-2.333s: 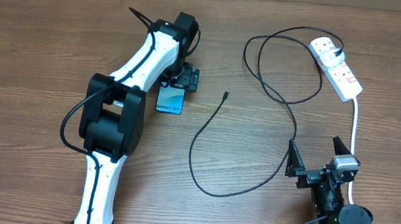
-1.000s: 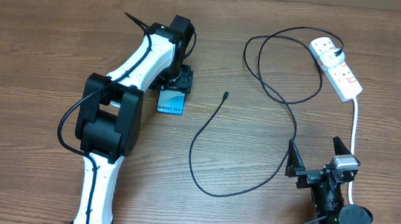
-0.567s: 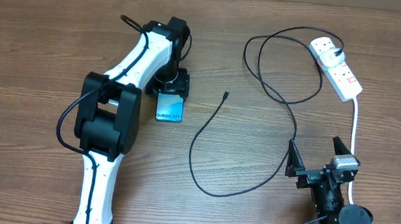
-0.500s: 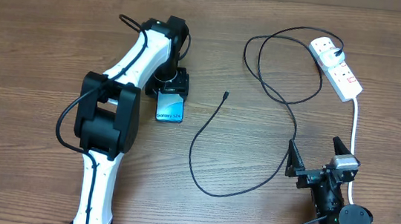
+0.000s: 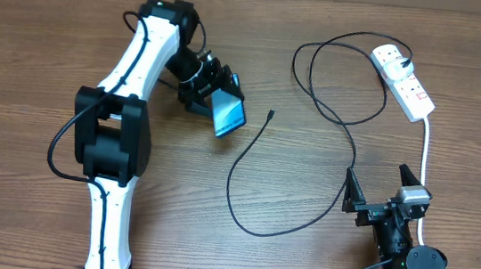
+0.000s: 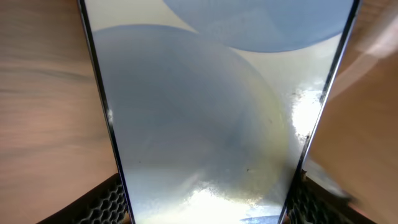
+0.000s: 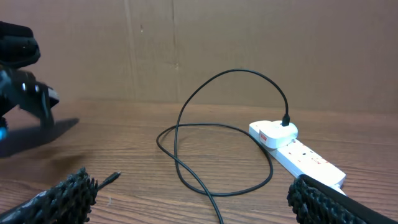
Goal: Plug charger to phone and switch on socket
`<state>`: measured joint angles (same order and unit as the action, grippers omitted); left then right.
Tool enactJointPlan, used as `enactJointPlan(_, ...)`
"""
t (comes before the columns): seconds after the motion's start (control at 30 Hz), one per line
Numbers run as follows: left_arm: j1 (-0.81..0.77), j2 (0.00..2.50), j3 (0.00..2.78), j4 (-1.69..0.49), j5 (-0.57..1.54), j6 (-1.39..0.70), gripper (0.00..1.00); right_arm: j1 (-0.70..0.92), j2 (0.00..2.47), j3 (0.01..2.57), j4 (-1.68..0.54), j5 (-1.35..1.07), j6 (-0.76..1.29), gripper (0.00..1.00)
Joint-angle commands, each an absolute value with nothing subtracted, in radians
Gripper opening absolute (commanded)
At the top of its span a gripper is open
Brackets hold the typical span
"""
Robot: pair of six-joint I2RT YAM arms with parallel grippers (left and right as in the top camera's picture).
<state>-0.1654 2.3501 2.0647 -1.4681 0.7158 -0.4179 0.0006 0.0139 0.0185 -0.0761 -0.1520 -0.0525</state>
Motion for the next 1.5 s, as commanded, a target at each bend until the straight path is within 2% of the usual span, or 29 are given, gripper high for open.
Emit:
enactJointPlan(0.0,-0.123,2.347,2.093,-1.473,1.153,-0.427,0.69,-0.003,0.003,0.009,-0.073,-0.148,-0.061,1.0)
enactJointPlan(0.13,-0.088,2.347,2.093,-1.473,1.364,-0.443,0.69,-0.003,0.003,0.009,-0.073,-0.148,-0.061,1.0)
enactJointPlan(0.4,-0.027,2.347,2.093,-1.47,1.573,-0.513,0.68,-0.003,0.003,0.009,-0.073,-0.148,-0.061,1.0)
enactJointPlan(0.93,-0.007,2.347,2.093,-1.469,1.557,-0.504,0.67,-0.003,0.003,0.009,-0.073,-0.148,-0.061,1.0)
enactJointPlan(1.13,-0.007,2.347,2.093,-1.465,1.388,-0.506,0.66,-0.003,0.003,0.009,-0.073,-0.148,-0.061,1.0)
enactJointPlan(1.47,-0.045,2.347,2.093,-1.414,0.575,-0.501,0.66,-0.003,0.003,0.009,-0.073,-0.148,-0.061,1.0)
